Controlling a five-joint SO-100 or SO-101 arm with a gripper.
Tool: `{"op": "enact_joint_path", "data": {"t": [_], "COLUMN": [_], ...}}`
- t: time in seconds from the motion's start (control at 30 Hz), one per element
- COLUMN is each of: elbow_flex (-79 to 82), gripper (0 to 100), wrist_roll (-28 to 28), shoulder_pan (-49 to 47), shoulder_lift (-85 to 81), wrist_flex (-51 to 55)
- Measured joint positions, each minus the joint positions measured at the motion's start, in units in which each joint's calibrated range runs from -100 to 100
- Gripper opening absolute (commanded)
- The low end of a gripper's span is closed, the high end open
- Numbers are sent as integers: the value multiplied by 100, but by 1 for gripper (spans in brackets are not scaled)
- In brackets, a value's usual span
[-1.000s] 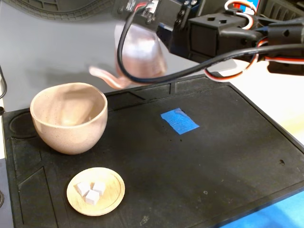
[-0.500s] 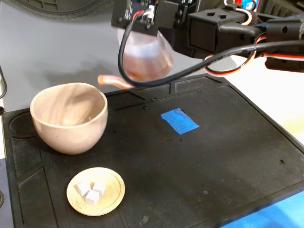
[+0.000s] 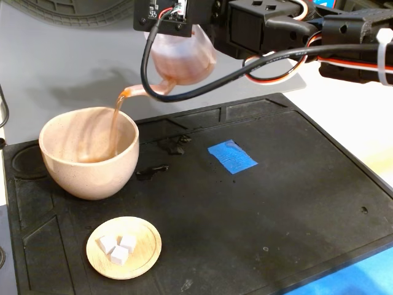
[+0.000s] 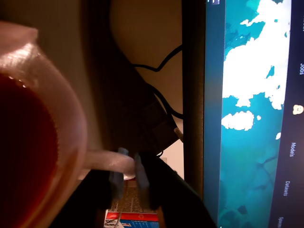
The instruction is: Pick up a kettle and pour liquid into a cup.
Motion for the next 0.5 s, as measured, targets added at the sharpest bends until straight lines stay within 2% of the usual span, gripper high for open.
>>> {"op": "enact_joint_path", "data": {"t": [0.5], "elbow_flex": [0], "gripper": [1], "wrist_roll": [31], "shoulder_pan": [-257], "shoulder_lift": [0], "wrist_flex": [0]}}
